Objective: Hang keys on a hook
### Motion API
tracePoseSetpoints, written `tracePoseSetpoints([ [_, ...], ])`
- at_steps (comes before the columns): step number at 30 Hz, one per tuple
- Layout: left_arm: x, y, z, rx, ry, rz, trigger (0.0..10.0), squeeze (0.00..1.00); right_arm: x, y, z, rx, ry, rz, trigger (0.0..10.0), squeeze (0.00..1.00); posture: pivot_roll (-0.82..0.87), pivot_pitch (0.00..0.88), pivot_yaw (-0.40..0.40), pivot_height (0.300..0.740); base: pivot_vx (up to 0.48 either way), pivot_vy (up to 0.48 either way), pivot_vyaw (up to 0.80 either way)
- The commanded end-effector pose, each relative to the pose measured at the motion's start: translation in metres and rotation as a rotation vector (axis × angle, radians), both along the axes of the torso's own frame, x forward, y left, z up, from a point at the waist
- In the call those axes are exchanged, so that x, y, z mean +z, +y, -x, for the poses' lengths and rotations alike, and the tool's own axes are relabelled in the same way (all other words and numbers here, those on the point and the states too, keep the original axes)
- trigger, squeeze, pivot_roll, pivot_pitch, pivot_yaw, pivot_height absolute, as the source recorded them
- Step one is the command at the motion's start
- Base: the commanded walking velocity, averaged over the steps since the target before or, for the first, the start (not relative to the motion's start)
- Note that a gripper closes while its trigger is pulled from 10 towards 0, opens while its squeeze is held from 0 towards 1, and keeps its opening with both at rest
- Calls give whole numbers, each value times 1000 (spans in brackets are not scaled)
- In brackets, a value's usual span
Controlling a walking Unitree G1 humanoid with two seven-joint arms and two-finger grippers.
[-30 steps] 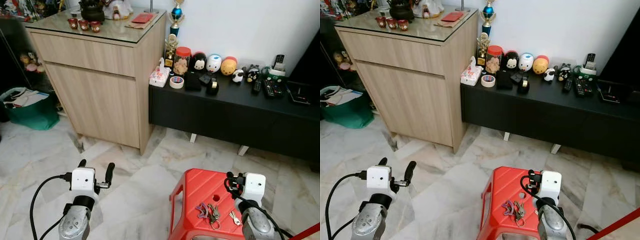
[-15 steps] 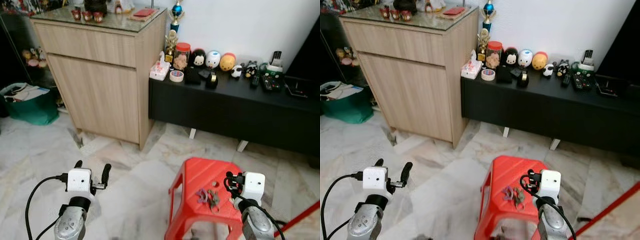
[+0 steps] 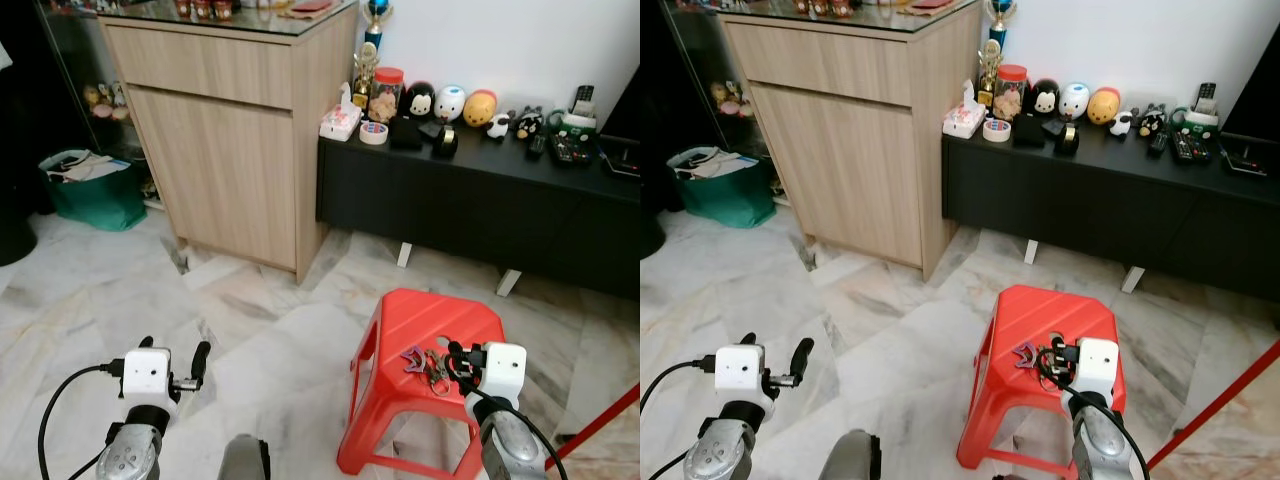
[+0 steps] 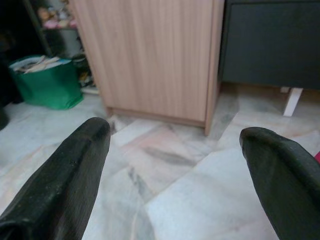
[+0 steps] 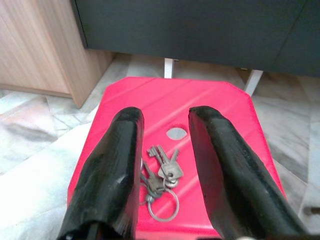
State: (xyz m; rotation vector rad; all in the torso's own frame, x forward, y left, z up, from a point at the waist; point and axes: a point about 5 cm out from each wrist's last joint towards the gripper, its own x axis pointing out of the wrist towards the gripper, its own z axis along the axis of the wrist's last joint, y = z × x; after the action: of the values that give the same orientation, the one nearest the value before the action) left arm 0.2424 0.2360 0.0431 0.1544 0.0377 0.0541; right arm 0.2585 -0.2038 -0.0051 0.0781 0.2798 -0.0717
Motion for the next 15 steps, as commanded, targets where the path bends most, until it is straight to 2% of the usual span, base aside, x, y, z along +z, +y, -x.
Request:
tracePoseSetpoints([
  [1,2,-2,-4,-13,-5,2,10000,0,2,-2,-2,-4,-6,-6,10000,0,64,0,-81,637,0,0,0],
  [10,0,-1,-4,-12,6,14,10000,0,-1,-1,0,-3,13,-6,10000,0,63,0,-81,637,0,0,0],
  [13,0,-1,-4,-13,7,16,10000,0,-6,-1,0,0,68,5,10000,0,63,0,-81,637,0,0,0],
  [15,0,-1,-4,-12,8,16,10000,0,-5,-1,0,-6,60,-3,10000,0,61,0,-79,627,0,0,0],
])
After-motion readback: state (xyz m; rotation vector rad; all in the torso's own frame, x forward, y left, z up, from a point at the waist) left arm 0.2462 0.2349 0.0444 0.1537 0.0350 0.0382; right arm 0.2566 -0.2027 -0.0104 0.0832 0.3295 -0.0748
